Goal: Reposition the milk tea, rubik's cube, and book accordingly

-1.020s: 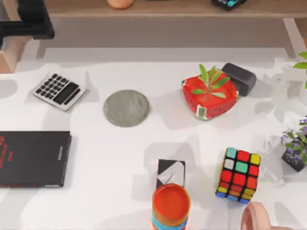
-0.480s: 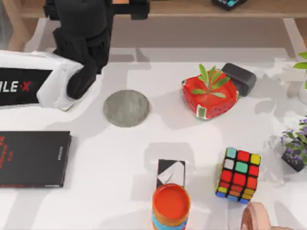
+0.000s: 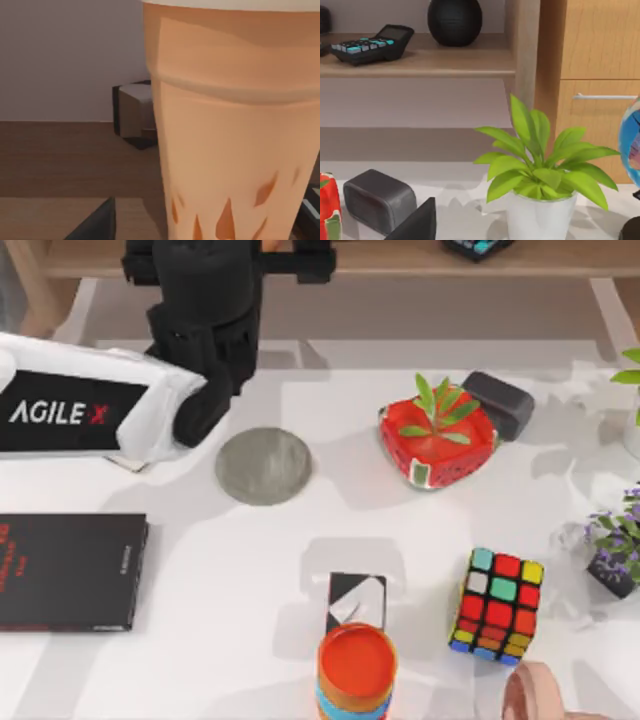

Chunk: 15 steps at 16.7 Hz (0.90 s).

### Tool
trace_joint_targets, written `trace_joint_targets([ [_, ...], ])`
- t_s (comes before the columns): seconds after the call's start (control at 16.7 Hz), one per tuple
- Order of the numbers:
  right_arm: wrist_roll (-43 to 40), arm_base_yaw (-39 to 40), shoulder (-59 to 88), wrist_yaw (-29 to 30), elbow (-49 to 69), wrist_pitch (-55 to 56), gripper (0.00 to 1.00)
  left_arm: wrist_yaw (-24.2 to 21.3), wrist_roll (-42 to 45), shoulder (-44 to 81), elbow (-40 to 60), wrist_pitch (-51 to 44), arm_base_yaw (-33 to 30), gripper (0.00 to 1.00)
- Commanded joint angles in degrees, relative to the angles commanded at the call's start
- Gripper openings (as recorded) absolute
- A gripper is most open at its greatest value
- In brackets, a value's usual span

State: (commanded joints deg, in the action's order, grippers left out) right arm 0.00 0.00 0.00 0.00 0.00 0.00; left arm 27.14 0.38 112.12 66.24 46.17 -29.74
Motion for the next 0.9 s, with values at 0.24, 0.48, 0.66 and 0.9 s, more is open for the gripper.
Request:
trace_joint_targets([
  [0.24, 0.0, 0.0, 0.0, 0.0, 0.0, 0.0, 1.0, -0.78, -0.04, 2.68, 4.05, -1.2, 0.59, 1.0],
  [0.48, 0.0, 0.0, 0.0, 0.0, 0.0, 0.0, 1.0, -2.53, -0.08, 8.73, 13.47, -4.51, 2.26, 1.0],
  [0.66, 0.0, 0.0, 0.0, 0.0, 0.0, 0.0, 1.0, -3.9, -0.12, 12.56, 19.82, -7.04, 3.57, 1.0],
  [0.9, 0.0, 0.0, 0.0, 0.0, 0.0, 0.0, 1.0, -4.43, -0.15, 13.95, 22.11, -8.01, 4.08, 1.0],
])
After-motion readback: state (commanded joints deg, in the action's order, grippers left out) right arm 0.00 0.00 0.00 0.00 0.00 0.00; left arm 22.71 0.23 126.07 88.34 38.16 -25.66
